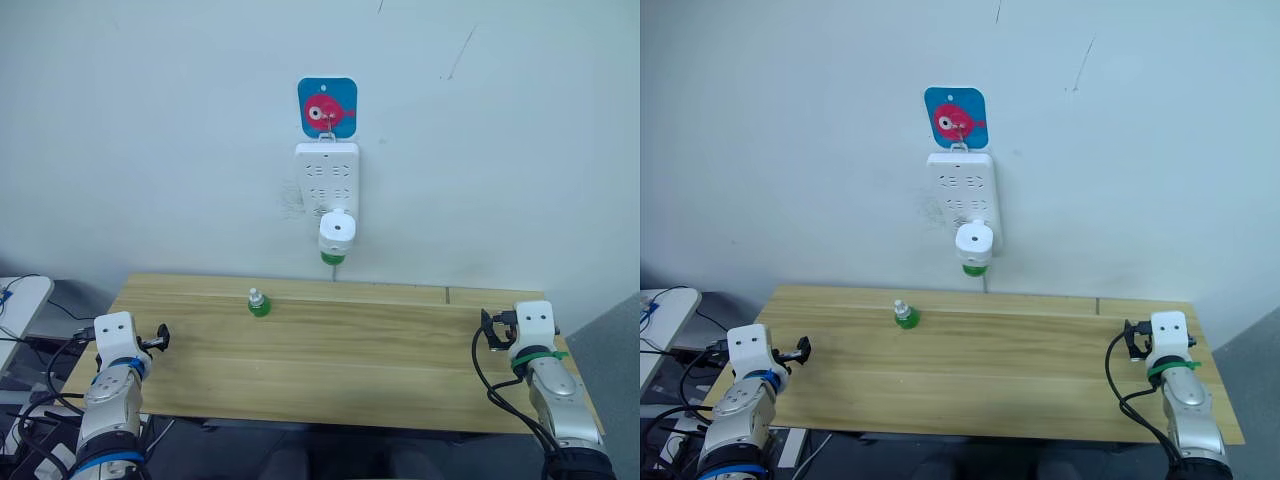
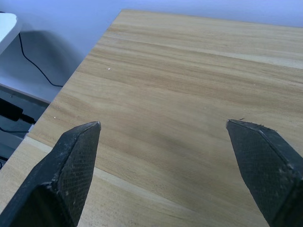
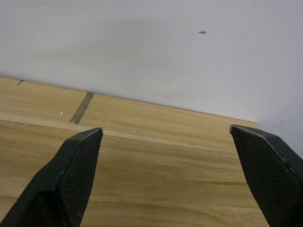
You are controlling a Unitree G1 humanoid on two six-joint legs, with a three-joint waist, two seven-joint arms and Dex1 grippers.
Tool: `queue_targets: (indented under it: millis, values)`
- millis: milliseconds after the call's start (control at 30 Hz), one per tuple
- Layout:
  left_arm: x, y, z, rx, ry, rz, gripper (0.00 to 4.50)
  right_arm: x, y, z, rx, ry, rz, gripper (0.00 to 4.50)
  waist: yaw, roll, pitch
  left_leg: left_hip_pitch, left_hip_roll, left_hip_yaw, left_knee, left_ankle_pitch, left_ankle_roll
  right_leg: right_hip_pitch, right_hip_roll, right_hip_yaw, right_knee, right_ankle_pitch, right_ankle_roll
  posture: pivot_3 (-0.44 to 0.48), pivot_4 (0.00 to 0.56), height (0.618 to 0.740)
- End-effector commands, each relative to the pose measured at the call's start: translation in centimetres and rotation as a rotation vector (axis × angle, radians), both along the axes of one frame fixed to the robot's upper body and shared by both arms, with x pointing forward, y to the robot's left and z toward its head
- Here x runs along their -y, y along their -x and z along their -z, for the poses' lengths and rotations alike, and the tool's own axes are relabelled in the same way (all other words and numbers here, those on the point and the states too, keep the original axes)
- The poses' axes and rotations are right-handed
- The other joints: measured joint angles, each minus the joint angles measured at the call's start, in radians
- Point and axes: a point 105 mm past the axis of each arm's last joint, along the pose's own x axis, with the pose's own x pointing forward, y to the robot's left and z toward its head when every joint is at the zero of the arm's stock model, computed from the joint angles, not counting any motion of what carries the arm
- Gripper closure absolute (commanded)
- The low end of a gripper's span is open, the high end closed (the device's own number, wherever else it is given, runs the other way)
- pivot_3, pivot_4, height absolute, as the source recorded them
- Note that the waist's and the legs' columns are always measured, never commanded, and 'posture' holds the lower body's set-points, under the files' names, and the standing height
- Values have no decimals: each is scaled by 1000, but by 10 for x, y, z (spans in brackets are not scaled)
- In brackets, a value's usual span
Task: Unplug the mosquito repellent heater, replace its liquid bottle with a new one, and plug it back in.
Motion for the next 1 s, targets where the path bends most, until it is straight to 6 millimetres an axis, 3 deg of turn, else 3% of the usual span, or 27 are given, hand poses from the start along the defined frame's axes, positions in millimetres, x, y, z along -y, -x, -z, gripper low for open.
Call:
queue_targets:
  millis: [33, 267, 467, 767, 833, 900, 1000]
  values:
    - [-12, -2, -16, 19, -68, -27, 21, 2, -3, -12, 44, 9, 6, 0, 0, 0, 0, 0, 0, 0, 0, 0, 0, 0, 0, 0, 0, 0, 0, 131, 105, 740]
    - [-8, -4, -15, 27, -96, -22, 21, 3, -4, -14, 41, 58, 18, 0, 0, 0, 0, 0, 0, 0, 0, 0, 0, 0, 0, 0, 0, 0, 0, 128, 113, 740]
    - [-4, -3, -19, 100, 28, 34, 21, 0, -6, -16, 49, 43, 10, 0, -1, 0, 0, 0, 0, 0, 0, 0, 0, 0, 0, 0, 0, 0, 0, 121, 118, 740]
    - [2, -10, -30, 111, -4, 121, 21, 2, -3, -15, 39, 16, 19, 0, -1, 0, 0, 0, 0, 0, 0, 0, 1, 0, 0, 0, 0, 0, 0, 117, 120, 740]
    - [5, -12, -39, 127, -20, 171, 21, 0, 0, -16, 36, 8, 7, 0, -1, 0, 0, 0, 0, 0, 0, 0, 1, 0, 0, 0, 0, 0, 0, 113, 120, 740]
    - [19, -18, -62, 155, -102, 325, 21, -7, 3, -24, 48, -3, -39, 0, -1, 1, 1, 0, 0, 0, 0, 0, 1, 0, 0, 0, -1, 0, 0, 113, 120, 740]
    - [59, -28, -105, 240, -117, 584, 21, -23, 8, -50, 90, -9, -149, 0, -1, 4, 6, -1, 0, -1, -1, 0, 1, 0, 0, 0, -2, 0, 0, 103, 131, 740]
